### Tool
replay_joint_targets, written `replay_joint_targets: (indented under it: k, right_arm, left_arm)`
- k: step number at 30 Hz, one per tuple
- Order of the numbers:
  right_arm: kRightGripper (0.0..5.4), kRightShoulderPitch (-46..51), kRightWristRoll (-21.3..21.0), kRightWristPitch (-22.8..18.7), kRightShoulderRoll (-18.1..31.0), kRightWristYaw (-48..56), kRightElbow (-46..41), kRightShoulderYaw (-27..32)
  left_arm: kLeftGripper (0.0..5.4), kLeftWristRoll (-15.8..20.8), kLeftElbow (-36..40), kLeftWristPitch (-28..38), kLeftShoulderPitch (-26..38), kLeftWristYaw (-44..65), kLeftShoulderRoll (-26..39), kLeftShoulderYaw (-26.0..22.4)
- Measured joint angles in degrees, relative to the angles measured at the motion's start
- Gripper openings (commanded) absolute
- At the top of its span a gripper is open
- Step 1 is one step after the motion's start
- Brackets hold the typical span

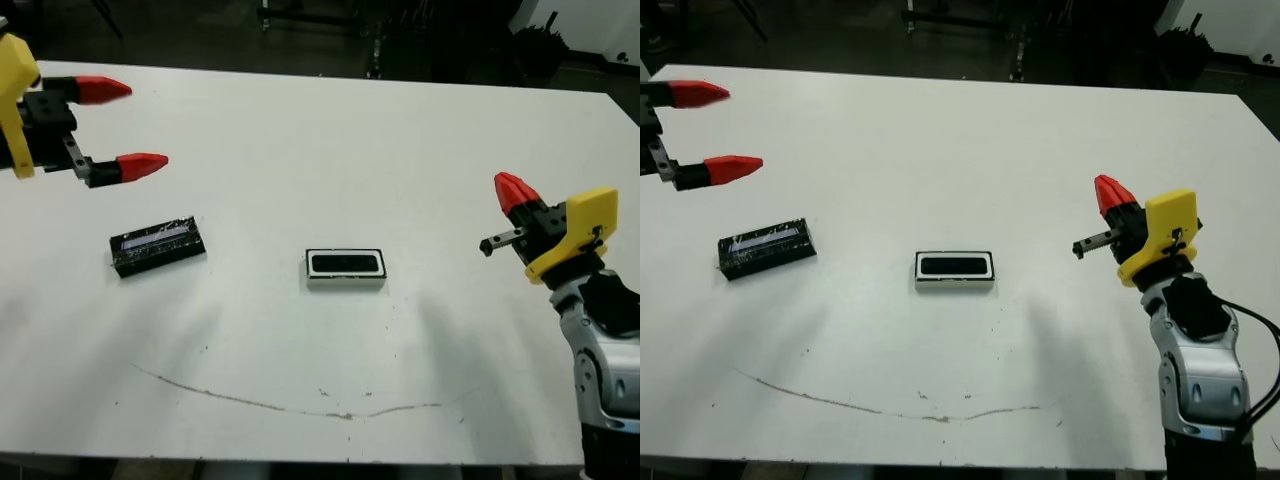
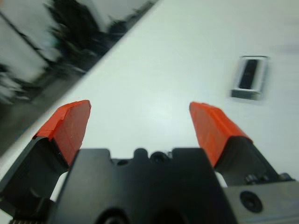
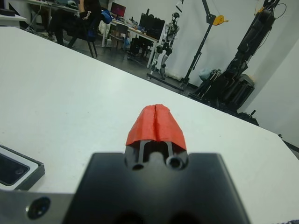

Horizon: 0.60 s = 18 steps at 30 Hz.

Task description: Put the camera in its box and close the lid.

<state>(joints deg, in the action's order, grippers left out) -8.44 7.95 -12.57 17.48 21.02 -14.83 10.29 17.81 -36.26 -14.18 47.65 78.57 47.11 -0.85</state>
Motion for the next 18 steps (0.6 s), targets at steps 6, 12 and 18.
replay_joint_targets:
  k: [6, 12, 18]
  right_arm:
    - [0.01, -0.04, 0.43, 0.0, 0.04, -0.1, 0.0, -0.05]
    - [0.01, -0.12, 0.69, 0.0, 0.37, -0.09, 0.0, -0.01]
    - [0.01, -0.21, 1.01, 0.0, 1.04, -0.08, 0.0, -0.04]
  left_arm:
    - [5.4, 0.01, 1.47, -3.5, -0.67, 1.71, -0.5, 1.01]
    - [5.4, 0.13, 7.48, -5.55, -4.99, 1.35, -1.59, 1.07]
    - [5.4, -1.26, 15.52, -5.77, -9.67, -3.4, -1.53, 1.12]
